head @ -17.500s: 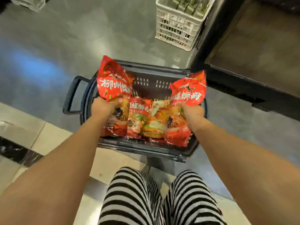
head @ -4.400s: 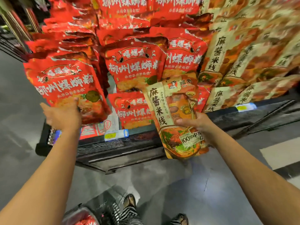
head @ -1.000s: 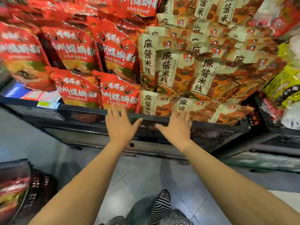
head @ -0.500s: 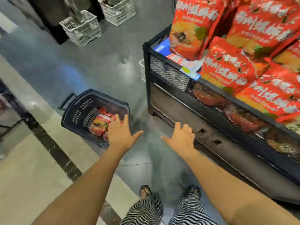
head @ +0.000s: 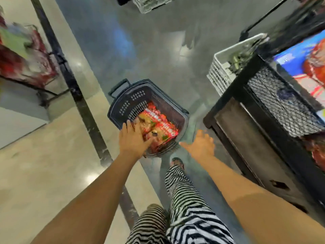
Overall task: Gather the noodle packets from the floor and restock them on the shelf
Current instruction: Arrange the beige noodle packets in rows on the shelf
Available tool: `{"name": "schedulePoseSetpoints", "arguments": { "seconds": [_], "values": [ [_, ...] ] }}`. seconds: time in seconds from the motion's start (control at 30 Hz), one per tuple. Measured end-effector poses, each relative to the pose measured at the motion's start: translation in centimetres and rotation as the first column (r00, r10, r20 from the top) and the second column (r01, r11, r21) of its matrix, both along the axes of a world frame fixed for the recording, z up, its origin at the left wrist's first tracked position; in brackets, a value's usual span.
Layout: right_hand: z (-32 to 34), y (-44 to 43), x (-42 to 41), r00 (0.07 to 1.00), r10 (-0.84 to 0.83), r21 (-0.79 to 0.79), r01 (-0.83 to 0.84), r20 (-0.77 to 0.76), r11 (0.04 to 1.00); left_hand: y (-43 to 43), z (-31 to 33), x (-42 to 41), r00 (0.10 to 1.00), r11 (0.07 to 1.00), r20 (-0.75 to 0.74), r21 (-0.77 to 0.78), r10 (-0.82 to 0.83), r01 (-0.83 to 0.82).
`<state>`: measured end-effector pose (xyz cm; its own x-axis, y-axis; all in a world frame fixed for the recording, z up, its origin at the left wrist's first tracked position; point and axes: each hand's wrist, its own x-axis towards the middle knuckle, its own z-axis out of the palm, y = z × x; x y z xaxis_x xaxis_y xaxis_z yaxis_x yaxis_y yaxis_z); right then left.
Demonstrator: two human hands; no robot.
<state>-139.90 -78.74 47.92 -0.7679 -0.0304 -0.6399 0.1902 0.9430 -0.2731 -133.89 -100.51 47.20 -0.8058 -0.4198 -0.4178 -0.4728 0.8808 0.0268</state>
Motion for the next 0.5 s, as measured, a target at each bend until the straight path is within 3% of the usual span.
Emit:
{"name": "schedulePoseSetpoints", "arguments": {
  "seconds": [0.13,0.33,0.43,0.5],
  "values": [
    [-3.5,-4.3,-4.2,0.999,-0.034,-0.064,0.036,0.036,0.997,-3.9,-2.8,-3.8,0.999,1.000,0.053,0.019,-0.011,0.010],
    [-13.6,-10.7,-7.1,0.958,-0.219,-0.167,0.251,0.187,0.953,-9.3,-12.1,-9.3,0.987,0.999,0.154,0.027,-0.044,0.041],
    [-20.9,-13.7,-9.0,0.882,-0.378,-0.158,0.431,0.280,0.888,-12.1,-19.2,-12.9,0.970,0.993,0.211,0.045,-0.120,0.113],
    [-25.6,-15.4,-10.4,0.784,-0.496,-0.176,0.584,0.372,0.792,-13.7,-24.5,-15.4,0.966,0.988,0.211,0.055,-0.150,0.142]
  ]
}}
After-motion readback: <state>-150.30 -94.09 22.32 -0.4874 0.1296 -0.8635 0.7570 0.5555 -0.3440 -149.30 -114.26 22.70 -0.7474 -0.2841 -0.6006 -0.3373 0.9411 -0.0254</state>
